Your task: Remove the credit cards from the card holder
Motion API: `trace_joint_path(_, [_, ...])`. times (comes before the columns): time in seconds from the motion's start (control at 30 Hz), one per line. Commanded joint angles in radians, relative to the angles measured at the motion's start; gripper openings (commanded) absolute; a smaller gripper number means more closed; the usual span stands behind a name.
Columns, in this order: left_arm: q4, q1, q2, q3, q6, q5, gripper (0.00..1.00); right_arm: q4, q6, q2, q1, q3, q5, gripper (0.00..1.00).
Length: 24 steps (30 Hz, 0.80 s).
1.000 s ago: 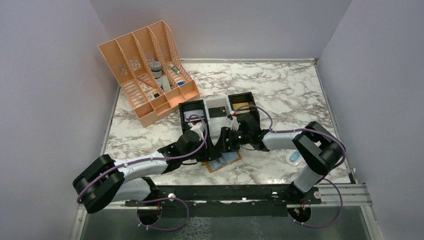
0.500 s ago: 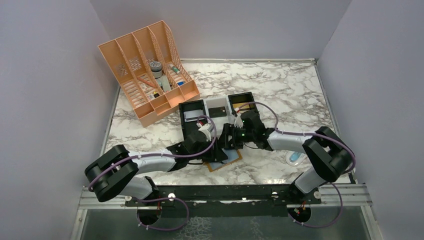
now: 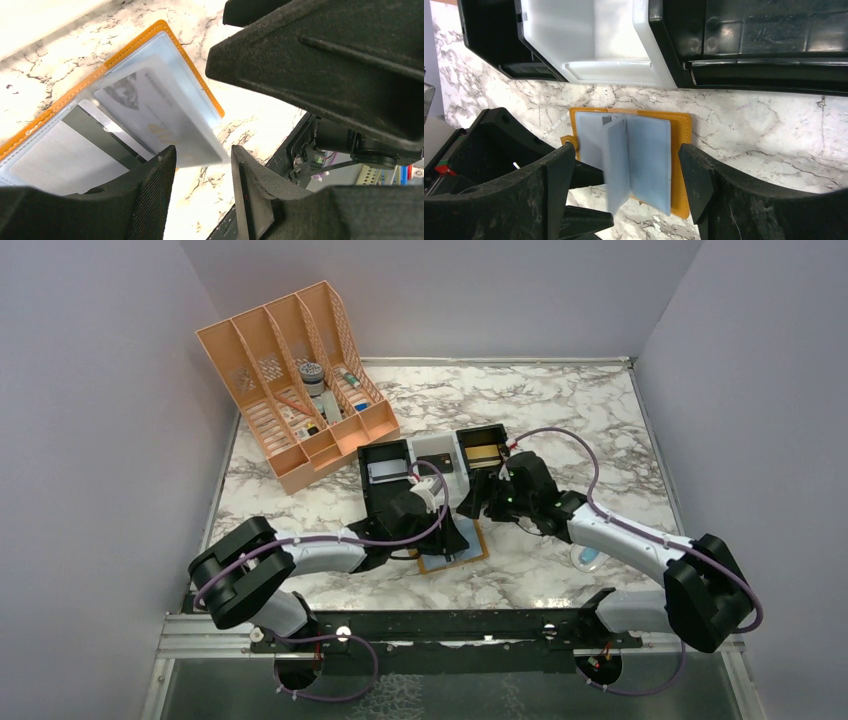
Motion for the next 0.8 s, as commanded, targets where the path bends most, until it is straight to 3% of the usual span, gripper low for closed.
trace_joint_path(0.0, [-0.018,-0.005,-0.065,0.005,0.053,-0.018,0.48,-0.046,-0.029,-0.044,-0.004,-0.005,0.049,0.75])
trace_joint_path(0.23, [-0.142,-0.005,-0.124,0.031,0.084,-0.036,0.52,-0.018,-0.016,-0.073,-0.005,-0.017,-0.005,0.62])
trace_joint_path(0.37, [-0.205,-0.006,-0.187,0.024,0.089,-0.083,0.52,0.071,-0.022,-0.068,-0.005,-0.044,-0.144,0.54])
trace_joint_path(0.6, [-0.376,0.002,-0.19,0.044,0.089,-0.193,0.48,0.203,-0.034,0.084,-0.004,-0.037,-0.38,0.36])
trace_joint_path(0.77, [-0.368,0.005,-0.169,0.038,0.082,-0.18,0.45,0.257,-0.023,0.17,-0.003,-0.035,-0.451,0.33])
